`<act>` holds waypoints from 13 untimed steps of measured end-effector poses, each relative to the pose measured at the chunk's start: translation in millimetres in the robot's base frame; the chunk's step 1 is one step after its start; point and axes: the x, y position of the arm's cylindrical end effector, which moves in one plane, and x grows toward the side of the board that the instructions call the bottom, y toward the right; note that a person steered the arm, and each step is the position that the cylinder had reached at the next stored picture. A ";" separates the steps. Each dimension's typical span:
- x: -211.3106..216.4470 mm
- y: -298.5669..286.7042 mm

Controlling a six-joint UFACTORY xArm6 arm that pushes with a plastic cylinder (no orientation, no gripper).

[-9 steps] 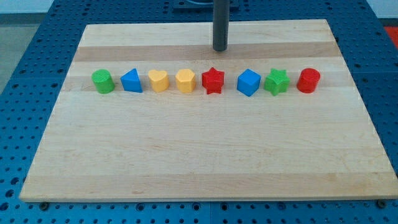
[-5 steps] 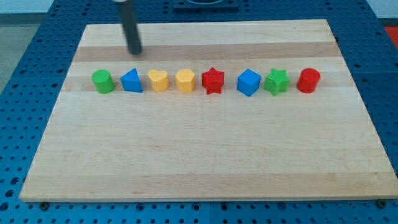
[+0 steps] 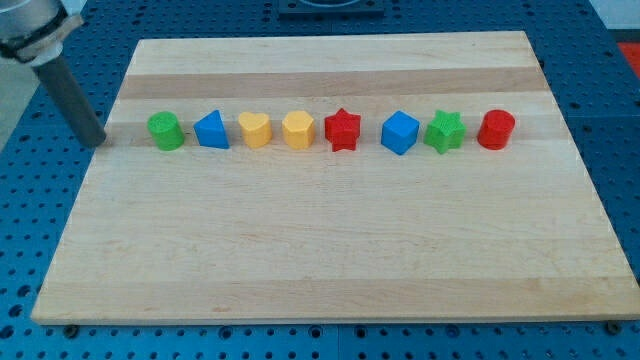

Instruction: Push the triangle above the green circle

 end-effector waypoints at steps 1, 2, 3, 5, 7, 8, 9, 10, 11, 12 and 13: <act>21.8 10.2; 29.6 41.2; 29.6 71.9; 27.8 120.1; -0.6 149.3; -19.1 161.3; -37.8 171.8; -60.3 171.8; -80.2 171.8; -100.2 171.8; -116.8 171.8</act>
